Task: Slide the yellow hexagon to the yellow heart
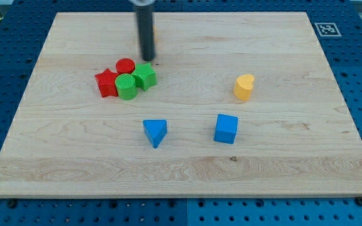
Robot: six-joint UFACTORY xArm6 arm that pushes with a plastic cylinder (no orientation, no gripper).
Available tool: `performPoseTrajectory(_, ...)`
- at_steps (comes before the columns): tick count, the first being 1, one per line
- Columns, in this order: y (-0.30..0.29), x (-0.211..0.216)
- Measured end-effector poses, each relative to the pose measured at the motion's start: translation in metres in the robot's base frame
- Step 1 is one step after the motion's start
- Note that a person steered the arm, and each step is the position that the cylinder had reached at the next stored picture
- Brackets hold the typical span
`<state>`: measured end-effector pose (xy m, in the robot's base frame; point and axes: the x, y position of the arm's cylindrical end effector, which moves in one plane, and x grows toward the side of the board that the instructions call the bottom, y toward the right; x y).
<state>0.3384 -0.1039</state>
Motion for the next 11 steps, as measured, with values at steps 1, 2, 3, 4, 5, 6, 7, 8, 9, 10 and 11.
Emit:
performPoseTrajectory(1,-0.039,-0.043)
performPoseTrajectory(2,-0.039,-0.090)
performPoseTrajectory(3,-0.035,-0.097)
performPoseTrajectory(4,-0.018,-0.088)
performPoseTrajectory(5,0.014,-0.074)
performPoseTrajectory(6,0.046,-0.052)
performPoseTrajectory(7,0.076,-0.029)
performPoseTrajectory(8,0.113,-0.009)
performPoseTrajectory(9,0.147,0.020)
performPoseTrajectory(10,0.177,0.044)
performPoseTrajectory(11,0.186,0.054)
